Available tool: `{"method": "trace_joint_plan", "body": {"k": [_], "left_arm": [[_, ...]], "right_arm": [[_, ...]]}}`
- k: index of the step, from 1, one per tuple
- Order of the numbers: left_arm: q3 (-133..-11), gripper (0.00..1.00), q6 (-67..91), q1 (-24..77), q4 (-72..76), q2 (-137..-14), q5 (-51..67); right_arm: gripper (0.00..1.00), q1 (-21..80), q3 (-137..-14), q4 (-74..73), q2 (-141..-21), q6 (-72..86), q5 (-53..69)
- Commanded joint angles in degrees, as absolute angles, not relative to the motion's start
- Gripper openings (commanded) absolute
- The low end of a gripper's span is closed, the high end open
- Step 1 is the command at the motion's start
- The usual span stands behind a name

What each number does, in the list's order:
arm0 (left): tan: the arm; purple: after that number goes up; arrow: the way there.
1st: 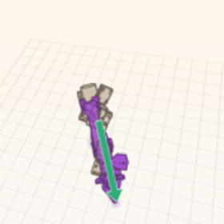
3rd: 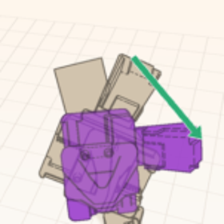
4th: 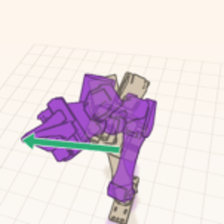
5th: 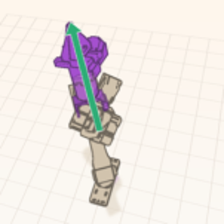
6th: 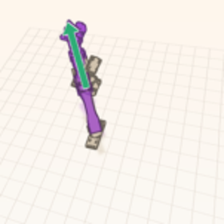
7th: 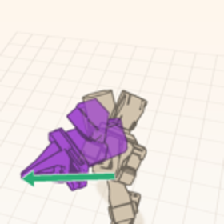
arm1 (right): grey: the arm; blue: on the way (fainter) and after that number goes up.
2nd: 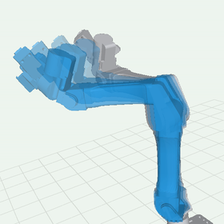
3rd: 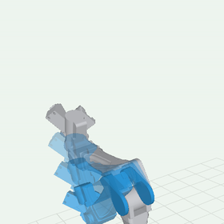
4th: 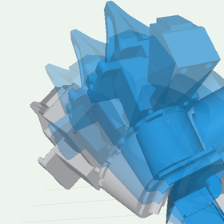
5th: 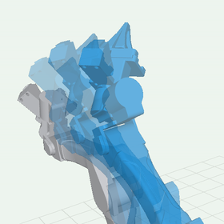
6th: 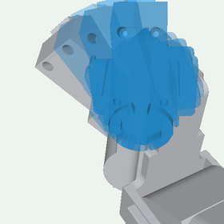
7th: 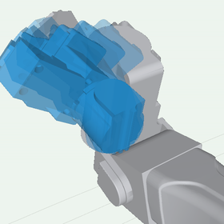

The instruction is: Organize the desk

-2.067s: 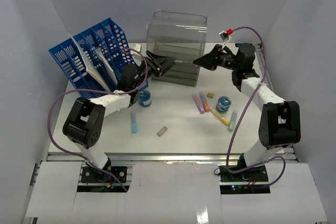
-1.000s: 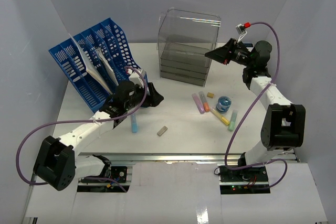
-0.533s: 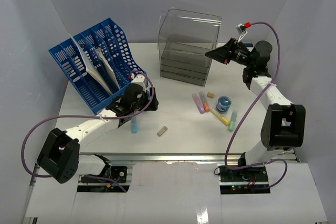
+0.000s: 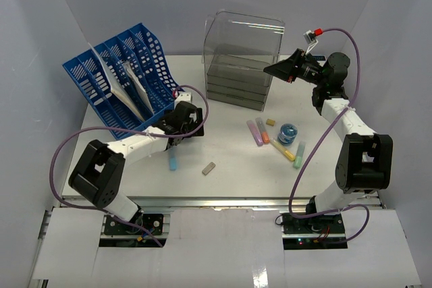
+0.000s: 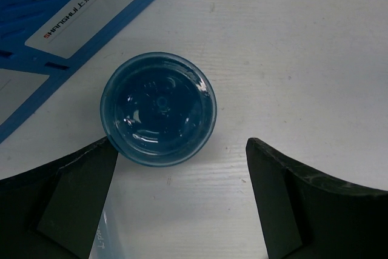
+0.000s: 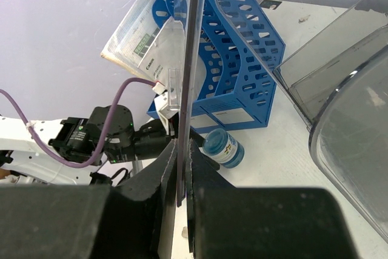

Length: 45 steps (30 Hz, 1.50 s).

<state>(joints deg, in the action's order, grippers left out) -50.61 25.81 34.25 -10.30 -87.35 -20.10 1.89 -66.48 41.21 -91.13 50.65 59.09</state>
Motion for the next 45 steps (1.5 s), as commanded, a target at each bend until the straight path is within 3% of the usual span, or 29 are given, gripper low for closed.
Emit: {"method": "trace_joint_plan", "body": {"k": [1, 9, 16, 25, 28, 36, 45], "left_arm": [[-54.5, 0.98, 25.7, 34.5, -11.3, -91.5, -25.8], [-57.9, 0.97, 26.4, 34.5, -10.6, -96.5, -29.9], [-56.5, 0.84, 26.2, 34.5, -5.8, -95.4, -30.2], [-54.7, 0.39, 27.7, 34.5, -2.8, -92.7, -24.8], [-51.8, 0.31, 29.4, 34.5, 0.4, -87.3, -18.4], [-43.4, 0.24, 42.1, 34.5, 30.0, -78.1, -2.6], [-46.9, 0.12, 55.9, 34.5, 60.6, -94.2, -2.1]], "right_arm": [[0.11, 0.7, -68.0, 48.3, -88.0, 48.6, 55.5], [0.11, 0.7, -67.4, 48.3, -87.7, 48.2, 56.1], [0.10, 0.7, -67.1, 48.3, -87.8, 48.1, 56.3], [0.10, 0.7, -66.9, 48.3, -87.3, 47.9, 56.6], [0.10, 0.7, -66.8, 48.3, -87.3, 47.9, 56.8], [0.10, 0.7, -67.9, 48.3, -87.1, 48.8, 56.5], [0.10, 0.7, -68.3, 48.3, -86.2, 49.7, 56.6]]}}
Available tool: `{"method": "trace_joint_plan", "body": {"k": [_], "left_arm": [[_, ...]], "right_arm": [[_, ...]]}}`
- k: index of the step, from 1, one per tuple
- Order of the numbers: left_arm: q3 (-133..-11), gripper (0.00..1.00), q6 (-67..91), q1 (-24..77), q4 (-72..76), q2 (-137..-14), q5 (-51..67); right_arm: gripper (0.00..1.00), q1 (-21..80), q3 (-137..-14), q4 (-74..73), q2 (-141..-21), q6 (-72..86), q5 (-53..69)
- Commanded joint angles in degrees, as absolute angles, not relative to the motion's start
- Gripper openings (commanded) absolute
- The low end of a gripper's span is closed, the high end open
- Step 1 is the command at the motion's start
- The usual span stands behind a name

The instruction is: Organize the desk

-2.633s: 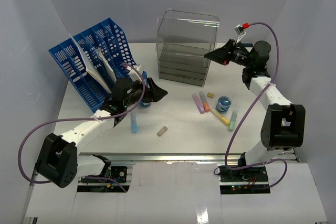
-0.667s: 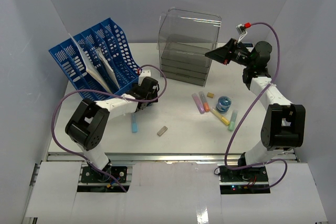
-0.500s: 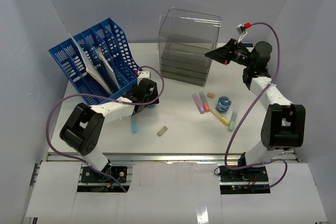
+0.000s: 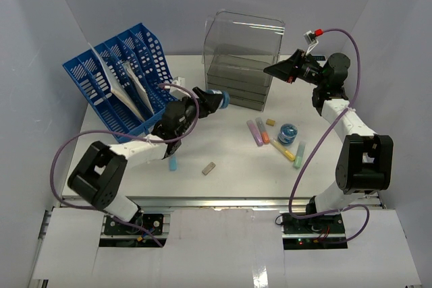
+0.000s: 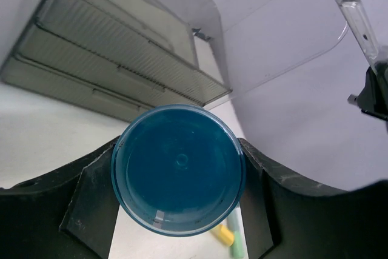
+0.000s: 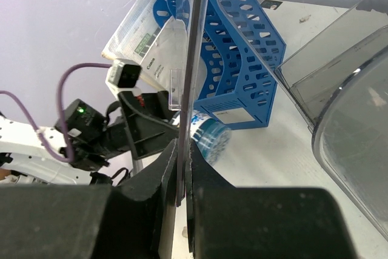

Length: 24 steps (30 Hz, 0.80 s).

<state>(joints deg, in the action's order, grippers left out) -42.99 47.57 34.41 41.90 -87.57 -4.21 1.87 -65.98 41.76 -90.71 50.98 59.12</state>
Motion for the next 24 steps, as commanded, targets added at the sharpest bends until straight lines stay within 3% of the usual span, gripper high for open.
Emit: {"method": "trace_joint_plan", "body": {"k": [1, 8, 24], "left_arm": [[-48.2, 0.12, 56.5, 34.5, 62.6, -96.0, -2.2], [-54.5, 0.08, 58.6, 34.5, 74.4, -105.4, -3.8], [-67.6, 0.07, 56.9, 34.6, 76.8, -116.7, -9.3]], "right_arm": [[0.10, 0.7, -68.3, 48.2, -86.1, 49.7, 56.7], [0.10, 0.7, -68.4, 48.2, -85.6, 50.1, 57.0], [0.09, 0.7, -67.5, 49.6, -85.7, 51.3, 57.9]]}}
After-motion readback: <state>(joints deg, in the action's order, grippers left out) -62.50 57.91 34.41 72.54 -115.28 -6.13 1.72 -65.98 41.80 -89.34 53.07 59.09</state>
